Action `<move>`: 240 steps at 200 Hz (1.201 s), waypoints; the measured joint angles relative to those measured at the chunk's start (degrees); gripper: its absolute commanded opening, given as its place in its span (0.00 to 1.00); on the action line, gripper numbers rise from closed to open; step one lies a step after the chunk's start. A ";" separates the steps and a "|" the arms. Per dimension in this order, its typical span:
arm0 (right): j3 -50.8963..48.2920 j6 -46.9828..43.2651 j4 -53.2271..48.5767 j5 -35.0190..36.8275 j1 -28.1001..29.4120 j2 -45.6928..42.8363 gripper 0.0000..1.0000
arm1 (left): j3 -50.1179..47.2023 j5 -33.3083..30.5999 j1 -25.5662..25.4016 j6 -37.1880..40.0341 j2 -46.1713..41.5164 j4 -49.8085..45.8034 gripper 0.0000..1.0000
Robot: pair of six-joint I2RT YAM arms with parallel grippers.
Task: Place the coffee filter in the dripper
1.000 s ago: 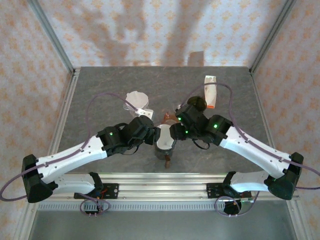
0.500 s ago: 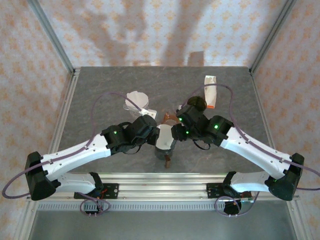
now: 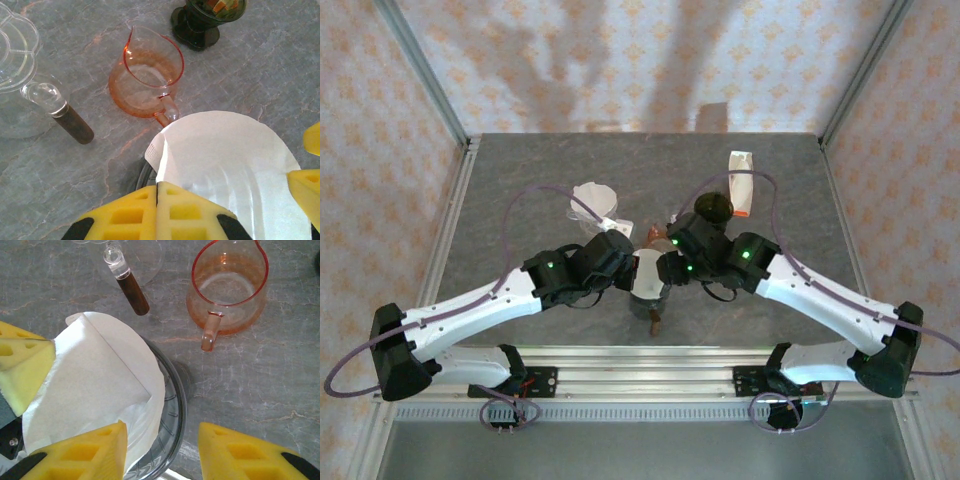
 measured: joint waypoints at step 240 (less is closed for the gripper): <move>2.51 -3.93 -3.98 3.52 1.25 4.70 0.00 | -3.21 -0.70 0.02 -2.10 -4.44 0.90 0.57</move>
